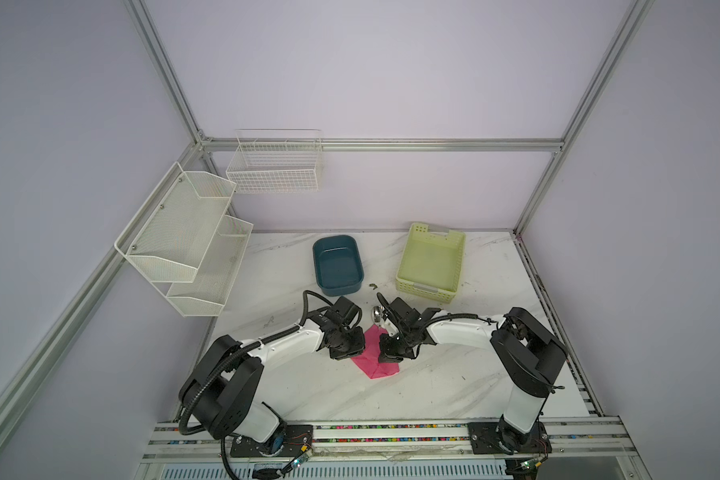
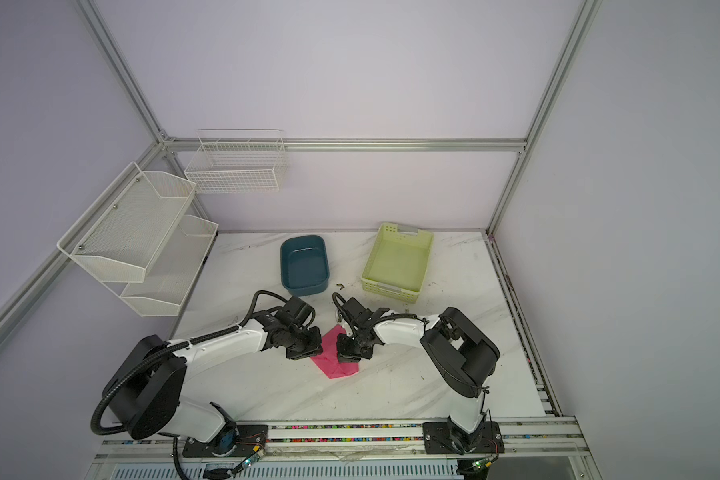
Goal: Place the utensils on the paper napkin and roll it up
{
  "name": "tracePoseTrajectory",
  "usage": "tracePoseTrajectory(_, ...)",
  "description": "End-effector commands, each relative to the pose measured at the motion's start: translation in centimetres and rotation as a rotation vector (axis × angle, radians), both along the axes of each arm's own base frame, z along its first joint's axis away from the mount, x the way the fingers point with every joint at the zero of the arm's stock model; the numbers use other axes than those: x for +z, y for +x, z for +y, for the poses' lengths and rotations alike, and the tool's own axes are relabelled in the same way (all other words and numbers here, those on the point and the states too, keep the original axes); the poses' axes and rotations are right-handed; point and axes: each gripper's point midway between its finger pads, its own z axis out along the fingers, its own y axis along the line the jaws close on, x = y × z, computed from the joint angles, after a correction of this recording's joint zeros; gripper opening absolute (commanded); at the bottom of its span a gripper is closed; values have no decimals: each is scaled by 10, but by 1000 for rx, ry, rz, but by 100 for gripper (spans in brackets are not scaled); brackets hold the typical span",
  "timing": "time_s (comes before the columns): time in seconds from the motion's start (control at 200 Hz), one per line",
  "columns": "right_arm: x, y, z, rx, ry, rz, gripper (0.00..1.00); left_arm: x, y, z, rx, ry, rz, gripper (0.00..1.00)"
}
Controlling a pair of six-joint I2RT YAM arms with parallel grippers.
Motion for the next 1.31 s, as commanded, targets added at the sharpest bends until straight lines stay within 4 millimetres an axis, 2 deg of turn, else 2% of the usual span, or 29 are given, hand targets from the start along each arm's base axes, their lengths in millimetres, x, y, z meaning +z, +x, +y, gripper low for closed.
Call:
tracePoseTrajectory(0.0, -30, -17, -27, 1, -126, 51, 0, 9, -6, 21, 29, 23, -21, 16)
tracePoseTrajectory(0.13, -30, -17, -27, 2, -130, 51, 0, 6, -18, 35, 61, 21, -7, 23)
tracePoseTrajectory(0.28, -28, -18, -27, 3, -129, 49, 0, -3, -30, 45, 96, 6, 6, 37)
tracePoseTrajectory(0.535, -27, -17, -27, 4, -130, 49, 0, -18, -31, 35, 121, -171, -14, 59)
tracePoseTrajectory(0.875, -24, -16, -25, 3, -120, 47, 0, -30, -23, 25, 96, -310, -16, 64)
tracePoseTrajectory(1.3, -22, -17, -26, 1, -117, 47, 0, -12, 3, 5, 18, -399, -87, 62)
